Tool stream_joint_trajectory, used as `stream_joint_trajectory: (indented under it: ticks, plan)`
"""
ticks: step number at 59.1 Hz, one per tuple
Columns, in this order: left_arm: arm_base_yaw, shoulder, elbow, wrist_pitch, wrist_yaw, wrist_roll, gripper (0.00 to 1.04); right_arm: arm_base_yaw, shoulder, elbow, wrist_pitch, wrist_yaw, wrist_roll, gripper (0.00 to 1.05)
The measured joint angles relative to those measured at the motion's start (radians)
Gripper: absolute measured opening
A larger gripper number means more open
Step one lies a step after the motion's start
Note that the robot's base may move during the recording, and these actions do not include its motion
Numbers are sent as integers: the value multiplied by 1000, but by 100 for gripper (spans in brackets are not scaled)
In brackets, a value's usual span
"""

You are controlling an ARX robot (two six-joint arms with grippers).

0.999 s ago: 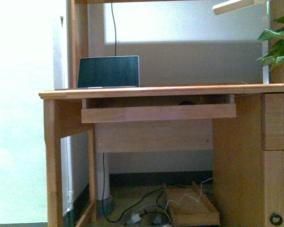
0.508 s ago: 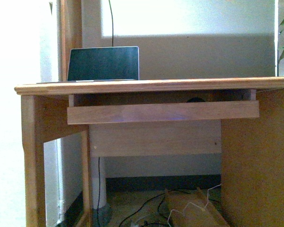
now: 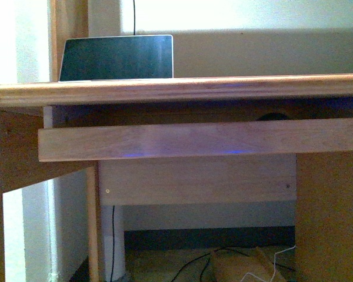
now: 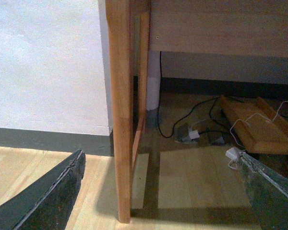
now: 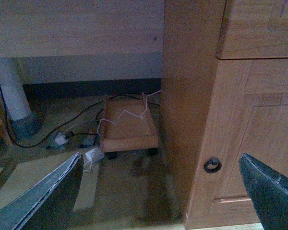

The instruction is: Place mouse

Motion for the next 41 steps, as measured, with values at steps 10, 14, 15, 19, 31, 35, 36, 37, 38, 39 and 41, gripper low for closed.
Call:
stream_joint_trajectory:
  ticks: [10,14,15,19,31,35,36,37,38,39,41]
  plan:
    - [0,0,0,0,0,0,97,0,0,0,0,0,0,97]
    - [0,0,0,0,0,0,97,0,0,0,0,0,0,97]
    - [0,0,0,0,0,0,97,0,0,0,0,1,0,97]
    - [0,0,0,0,0,0,97,0,0,0,0,1,0,97]
    - [0,0,0,0,1,0,97,0,0,0,0,1,0,97]
    - [0,0,0,0,0,0,97,0,0,0,0,1,0,97]
    - [0,0,0,0,0,0,97,0,0,0,0,1,0,97]
    - [0,0,0,0,0,0,97,0,0,0,0,0,0,97]
    - [0,0,0,0,0,0,97,0,0,0,0,1,0,97]
    - [0,0,0,0,0,0,97,0,0,0,0,1,0,97]
    - [0,0,0,0,0,0,97,0,0,0,0,1,0,97]
